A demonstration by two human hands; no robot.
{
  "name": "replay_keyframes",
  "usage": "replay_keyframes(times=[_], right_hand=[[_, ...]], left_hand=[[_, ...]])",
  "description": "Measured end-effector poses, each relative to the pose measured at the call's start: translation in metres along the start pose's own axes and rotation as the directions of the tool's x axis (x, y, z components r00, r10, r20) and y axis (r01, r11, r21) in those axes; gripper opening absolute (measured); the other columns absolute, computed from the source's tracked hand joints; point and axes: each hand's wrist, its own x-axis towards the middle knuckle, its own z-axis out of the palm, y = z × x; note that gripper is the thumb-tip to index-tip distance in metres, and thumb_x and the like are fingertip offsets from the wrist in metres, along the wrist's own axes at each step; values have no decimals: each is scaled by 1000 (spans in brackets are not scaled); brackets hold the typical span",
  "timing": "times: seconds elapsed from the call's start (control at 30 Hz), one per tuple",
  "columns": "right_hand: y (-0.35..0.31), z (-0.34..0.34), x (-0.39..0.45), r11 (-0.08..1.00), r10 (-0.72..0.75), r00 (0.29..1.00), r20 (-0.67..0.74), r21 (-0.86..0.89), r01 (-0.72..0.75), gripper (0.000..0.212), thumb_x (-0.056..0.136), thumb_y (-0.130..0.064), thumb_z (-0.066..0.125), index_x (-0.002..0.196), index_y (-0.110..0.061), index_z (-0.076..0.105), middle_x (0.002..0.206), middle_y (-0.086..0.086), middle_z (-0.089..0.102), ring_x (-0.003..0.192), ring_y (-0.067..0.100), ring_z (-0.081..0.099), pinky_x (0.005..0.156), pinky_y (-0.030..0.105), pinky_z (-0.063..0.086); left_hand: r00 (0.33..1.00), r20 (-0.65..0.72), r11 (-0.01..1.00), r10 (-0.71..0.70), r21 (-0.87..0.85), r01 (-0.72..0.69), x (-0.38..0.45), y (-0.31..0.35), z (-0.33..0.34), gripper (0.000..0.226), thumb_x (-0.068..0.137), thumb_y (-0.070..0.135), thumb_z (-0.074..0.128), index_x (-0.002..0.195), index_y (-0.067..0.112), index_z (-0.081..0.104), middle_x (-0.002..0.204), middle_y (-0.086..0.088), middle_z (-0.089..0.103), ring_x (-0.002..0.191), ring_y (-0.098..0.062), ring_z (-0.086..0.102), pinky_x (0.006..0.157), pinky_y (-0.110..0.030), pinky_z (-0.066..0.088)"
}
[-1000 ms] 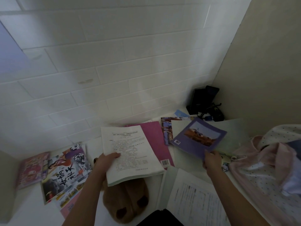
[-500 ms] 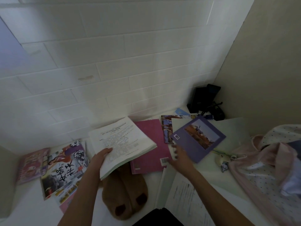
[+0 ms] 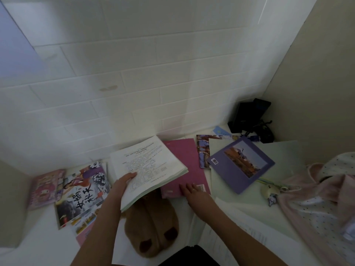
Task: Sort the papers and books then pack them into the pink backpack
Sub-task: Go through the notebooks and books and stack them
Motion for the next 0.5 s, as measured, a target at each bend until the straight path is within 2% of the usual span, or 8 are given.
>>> replay_keyframes(times=[0.1,0.17,0.23,0.3,0.37,0.4,0.43,0.5], right_hand=[[9,-3,-5,961,127,976,-179,266,-76,53,97,-17,40,148,-20,23,141,15,44,124,29,50,93,34,44],[17,-6,-11,915,229,923,-308,392,-96,48,97,-15,42,144,-16,32,122,18,57,106,31,59,75,31,42],[25,-10,-17,873,308,861,-404,480,-87,43,96,-9,42,139,-10,39,102,19,63,89,35,62,65,31,38],[28,-21,-22,823,377,809,-451,564,-69,36,97,-7,44,132,-6,45,85,15,63,72,30,60,58,35,43],[29,-30,-25,760,472,729,-495,647,-53,12,96,-6,47,103,-9,56,66,0,50,54,12,48,49,23,37],[30,-33,-26,725,526,680,-510,688,-45,17,95,-5,49,84,-18,50,60,-5,42,50,7,40,45,19,30],[33,-35,-26,689,571,647,-505,724,-43,28,95,-4,49,74,-23,41,58,-6,37,47,8,36,43,21,27],[37,-38,-29,583,646,619,-446,812,-25,28,95,-4,47,73,-18,38,58,-2,38,48,14,36,47,22,24]], left_hand=[[996,82,1000,-16,-19,17,0,0,-5,15,92,19,53,96,5,56,65,-13,72,51,-23,68,45,-30,56],[994,106,999,-22,-31,26,1,-1,-7,18,92,20,53,101,5,57,73,-16,72,56,-26,69,49,-33,57],[994,106,999,-24,-35,28,0,-2,-7,20,90,20,55,105,7,57,82,-17,72,63,-27,70,54,-35,59],[993,114,998,-16,-52,22,1,-3,-7,23,89,20,56,109,8,57,95,-19,69,73,-29,68,64,-38,56],[992,124,998,-8,-64,17,1,-4,-8,24,89,19,57,110,9,57,99,-20,67,74,-29,68,66,-39,56],[992,124,998,-7,-62,15,1,-4,-8,23,90,19,56,110,9,57,99,-20,67,72,-29,68,63,-37,57],[993,118,998,-7,-58,14,1,-4,-7,22,90,19,56,109,8,57,96,-20,68,70,-28,69,59,-36,58],[995,101,998,-5,-62,11,-1,-4,-6,20,90,18,56,107,9,57,88,-17,72,66,-28,70,53,-34,59]])
